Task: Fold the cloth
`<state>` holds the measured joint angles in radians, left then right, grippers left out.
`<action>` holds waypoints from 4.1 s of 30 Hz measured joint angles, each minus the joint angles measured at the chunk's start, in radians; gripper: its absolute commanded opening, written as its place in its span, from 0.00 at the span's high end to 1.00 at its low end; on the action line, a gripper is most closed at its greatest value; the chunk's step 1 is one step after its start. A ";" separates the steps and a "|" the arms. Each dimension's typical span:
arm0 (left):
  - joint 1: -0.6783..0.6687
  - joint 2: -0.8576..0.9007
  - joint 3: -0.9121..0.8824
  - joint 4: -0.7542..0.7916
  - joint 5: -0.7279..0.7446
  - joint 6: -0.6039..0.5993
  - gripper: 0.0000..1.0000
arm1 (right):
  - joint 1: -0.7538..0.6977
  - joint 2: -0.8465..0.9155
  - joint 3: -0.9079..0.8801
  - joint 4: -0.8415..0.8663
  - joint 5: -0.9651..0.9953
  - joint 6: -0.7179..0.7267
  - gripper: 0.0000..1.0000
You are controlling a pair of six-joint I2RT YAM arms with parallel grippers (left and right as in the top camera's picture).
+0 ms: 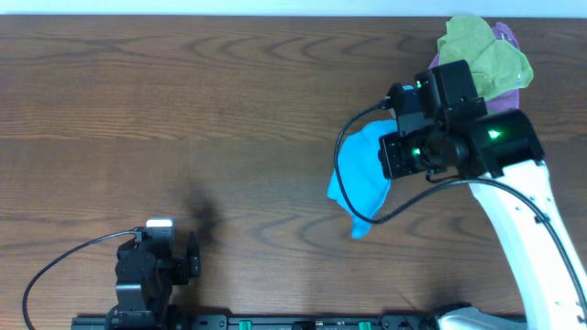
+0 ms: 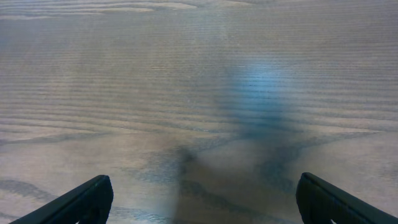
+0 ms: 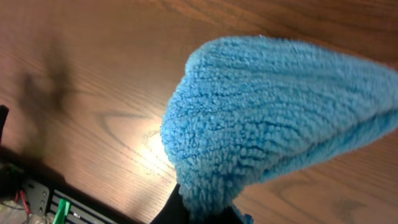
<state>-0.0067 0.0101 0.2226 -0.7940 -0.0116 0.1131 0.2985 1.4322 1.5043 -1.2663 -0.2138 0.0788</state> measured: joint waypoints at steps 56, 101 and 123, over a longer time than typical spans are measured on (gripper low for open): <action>0.000 0.000 0.000 0.000 0.000 0.000 0.05 | 0.082 0.393 0.193 0.100 0.026 -0.161 0.04; 0.000 0.000 0.000 0.000 0.000 0.000 0.05 | 0.082 0.506 -0.300 0.609 0.188 -0.275 0.57; 0.000 0.000 0.000 0.000 0.000 0.000 0.05 | 0.082 0.505 -0.289 0.562 0.196 -0.266 0.32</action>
<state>-0.0067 0.0101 0.2226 -0.7940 -0.0116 0.1131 0.3801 1.9377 1.2156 -0.7040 -0.0177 -0.1875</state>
